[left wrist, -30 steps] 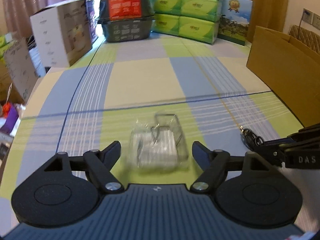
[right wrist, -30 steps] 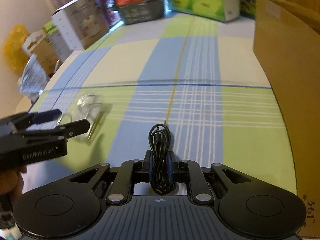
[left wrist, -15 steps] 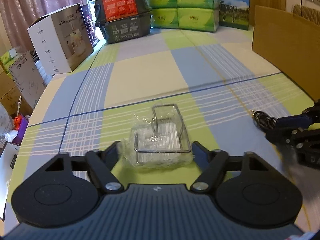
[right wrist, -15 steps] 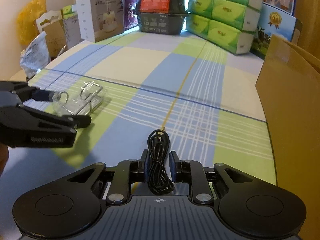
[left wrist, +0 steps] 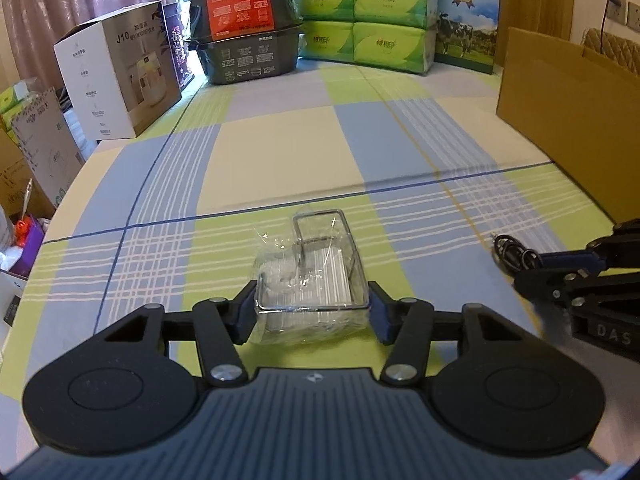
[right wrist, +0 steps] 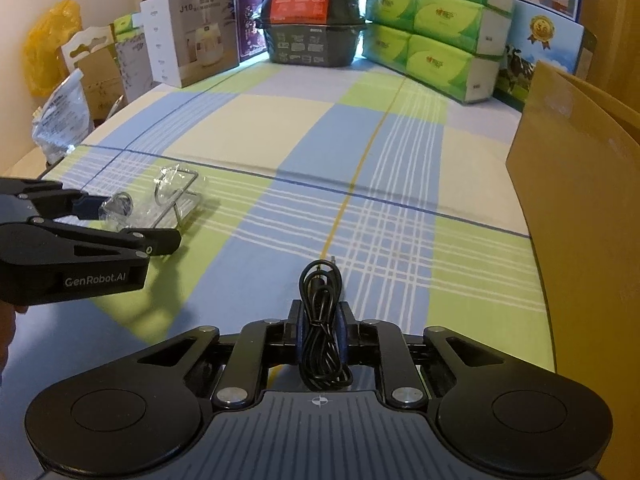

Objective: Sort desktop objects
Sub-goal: 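Carry the wire rack and cable with both tools over the cardboard box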

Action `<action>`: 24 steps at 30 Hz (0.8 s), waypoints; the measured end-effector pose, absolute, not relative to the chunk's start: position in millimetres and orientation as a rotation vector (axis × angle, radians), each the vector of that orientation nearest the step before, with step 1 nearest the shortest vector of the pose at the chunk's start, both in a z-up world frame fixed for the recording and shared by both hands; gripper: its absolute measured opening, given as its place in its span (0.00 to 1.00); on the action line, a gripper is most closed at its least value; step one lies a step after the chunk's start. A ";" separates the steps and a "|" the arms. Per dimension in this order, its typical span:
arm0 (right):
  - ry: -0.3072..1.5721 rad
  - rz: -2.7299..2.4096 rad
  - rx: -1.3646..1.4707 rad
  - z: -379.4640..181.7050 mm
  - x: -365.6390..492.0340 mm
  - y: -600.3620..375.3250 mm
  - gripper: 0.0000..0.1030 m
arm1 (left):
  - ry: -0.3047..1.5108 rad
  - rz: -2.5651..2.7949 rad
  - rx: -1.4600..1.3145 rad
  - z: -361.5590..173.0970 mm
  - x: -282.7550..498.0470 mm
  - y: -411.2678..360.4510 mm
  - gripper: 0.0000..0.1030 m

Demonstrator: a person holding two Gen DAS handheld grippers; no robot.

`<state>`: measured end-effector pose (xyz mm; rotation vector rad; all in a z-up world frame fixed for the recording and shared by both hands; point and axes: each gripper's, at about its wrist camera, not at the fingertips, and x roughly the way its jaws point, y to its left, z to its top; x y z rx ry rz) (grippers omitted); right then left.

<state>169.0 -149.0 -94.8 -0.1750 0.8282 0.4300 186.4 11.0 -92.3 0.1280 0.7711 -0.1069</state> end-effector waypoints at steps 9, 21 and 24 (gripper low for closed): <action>0.776 0.390 -0.104 -70.7 162.2 -164.5 0.11 | 0.743 -0.134 0.062 -80.8 169.6 -4.0 0.48; 0.761 0.365 -0.030 -46.0 117.1 -190.5 0.11 | 0.699 -0.121 0.017 -55.1 130.0 -20.4 0.48; 0.743 0.361 -0.028 -34.5 104.0 -195.2 0.11 | 0.706 -0.117 -0.018 -44.5 121.3 -22.4 0.48</action>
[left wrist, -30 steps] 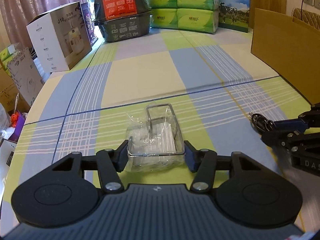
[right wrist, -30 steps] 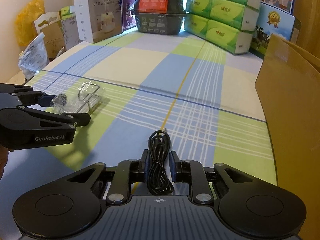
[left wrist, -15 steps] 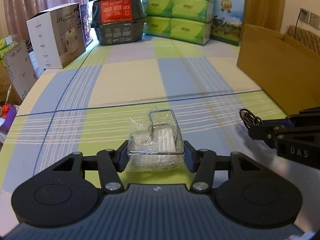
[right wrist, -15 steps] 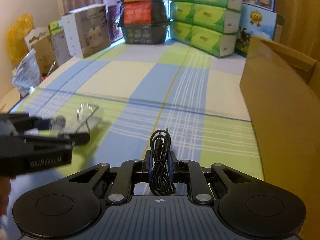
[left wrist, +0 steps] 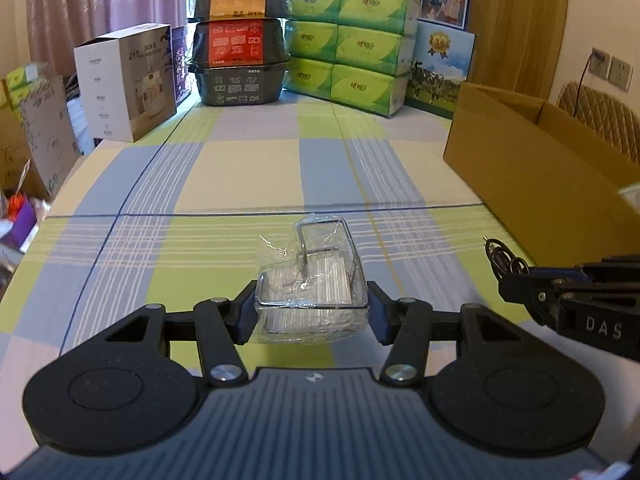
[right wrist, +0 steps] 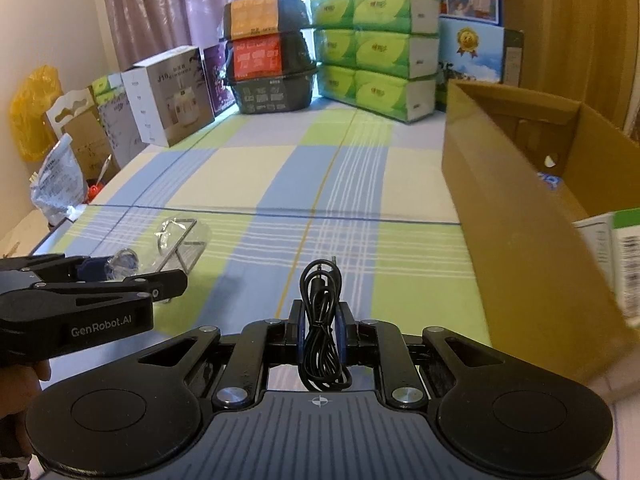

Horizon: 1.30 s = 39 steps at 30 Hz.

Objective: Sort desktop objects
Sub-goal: 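Carry the wire rack and cable with both tools over the cardboard box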

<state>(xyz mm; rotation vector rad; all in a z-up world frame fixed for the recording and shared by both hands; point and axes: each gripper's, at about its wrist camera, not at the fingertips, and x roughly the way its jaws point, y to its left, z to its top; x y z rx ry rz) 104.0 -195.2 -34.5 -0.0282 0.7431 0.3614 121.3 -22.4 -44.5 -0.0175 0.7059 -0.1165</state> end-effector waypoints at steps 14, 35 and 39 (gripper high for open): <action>0.675 0.331 -0.016 19.5 53.8 -228.1 0.11 | 0.702 -0.100 -0.057 5.2 66.3 -45.9 0.48; 0.624 0.299 0.017 63.9 -0.7 -269.2 0.11 | 0.638 -0.184 -0.024 51.8 12.8 -87.7 0.48; 0.618 0.284 0.022 68.1 -5.1 -278.8 0.11 | 0.636 -0.204 -0.021 54.0 11.1 -96.6 0.48</action>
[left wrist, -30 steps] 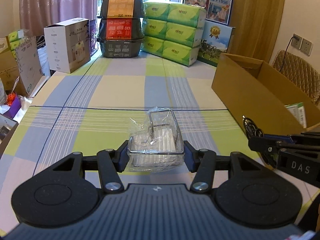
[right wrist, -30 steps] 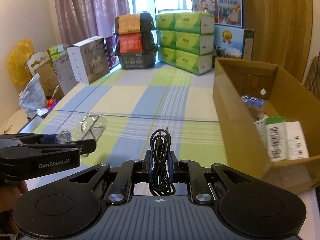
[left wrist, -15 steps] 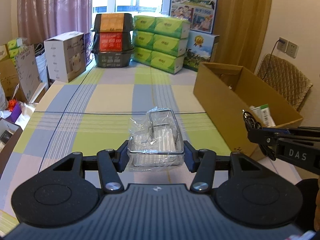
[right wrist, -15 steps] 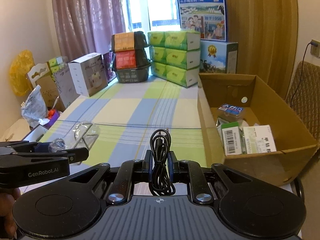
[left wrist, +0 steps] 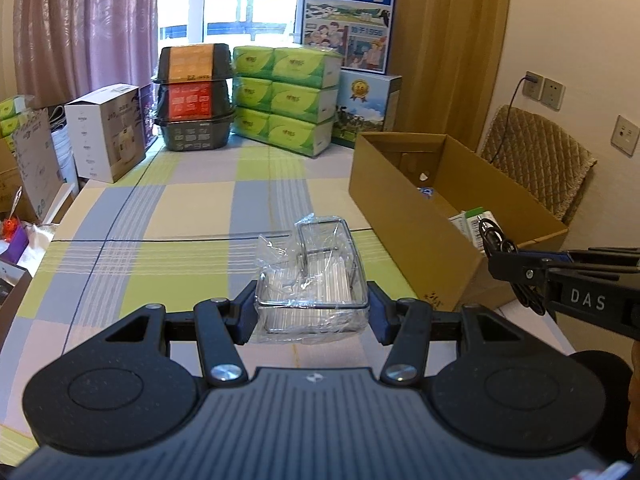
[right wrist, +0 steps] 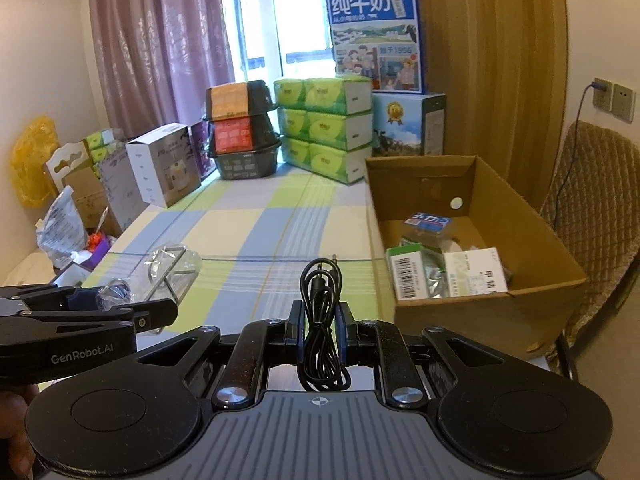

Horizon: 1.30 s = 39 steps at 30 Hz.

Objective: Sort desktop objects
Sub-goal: 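Carry the wire rack and cable with both tools over the cardboard box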

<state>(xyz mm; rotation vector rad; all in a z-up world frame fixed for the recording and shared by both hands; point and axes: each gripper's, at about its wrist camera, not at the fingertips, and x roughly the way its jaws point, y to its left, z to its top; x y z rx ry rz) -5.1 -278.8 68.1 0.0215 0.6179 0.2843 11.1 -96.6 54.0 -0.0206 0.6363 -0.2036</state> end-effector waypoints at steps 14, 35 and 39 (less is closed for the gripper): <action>0.589 0.196 0.048 81.2 -7.7 -321.1 0.11 | 0.634 -0.279 -0.029 60.4 9.6 -129.5 0.48; 0.575 0.067 0.069 87.5 10.7 -395.3 0.11 | 0.632 -0.433 0.010 70.5 34.8 -214.4 0.48; 0.575 0.054 0.065 88.2 17.8 -406.2 0.11 | 0.626 -0.450 0.016 73.0 43.3 -228.0 0.48</action>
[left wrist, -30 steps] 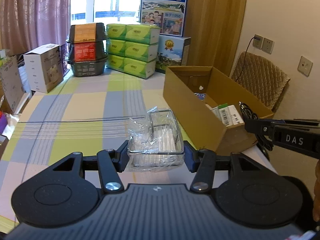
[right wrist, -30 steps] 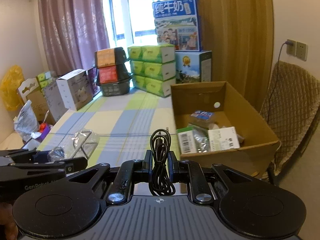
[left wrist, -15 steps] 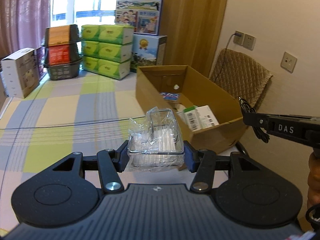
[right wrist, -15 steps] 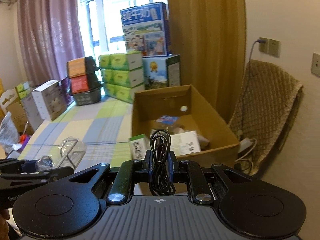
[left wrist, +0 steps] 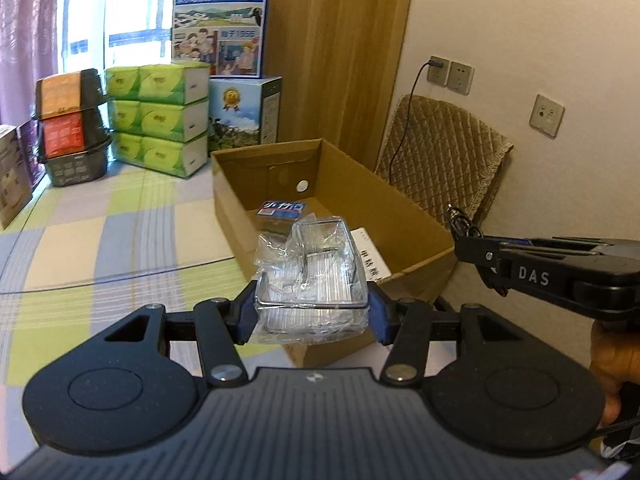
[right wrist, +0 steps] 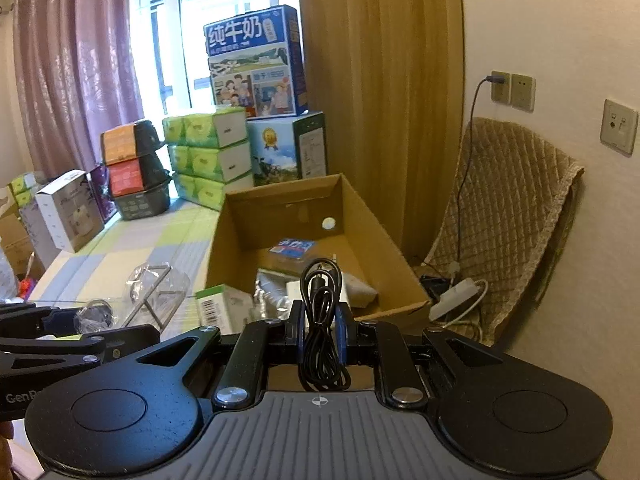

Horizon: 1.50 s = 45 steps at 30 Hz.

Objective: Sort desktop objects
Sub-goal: 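Carry the wire rack and cable with both tools over the cardboard box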

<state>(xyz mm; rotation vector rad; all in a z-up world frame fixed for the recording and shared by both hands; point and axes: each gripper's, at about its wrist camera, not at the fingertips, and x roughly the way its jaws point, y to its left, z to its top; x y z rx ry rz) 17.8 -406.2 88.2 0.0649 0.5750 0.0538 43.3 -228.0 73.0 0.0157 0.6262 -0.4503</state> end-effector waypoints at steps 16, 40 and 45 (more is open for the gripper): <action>0.581 0.075 0.002 92.0 63.1 -418.9 0.11 | 0.618 -0.466 0.016 76.8 71.8 -255.2 0.48; 0.593 0.088 -0.007 89.4 111.3 -432.1 0.12 | 0.638 -0.447 -0.018 76.1 127.2 -282.2 0.48; 0.605 0.093 -0.001 87.7 120.6 -433.1 0.11 | 0.649 -0.445 -0.018 72.9 138.2 -283.5 0.48</action>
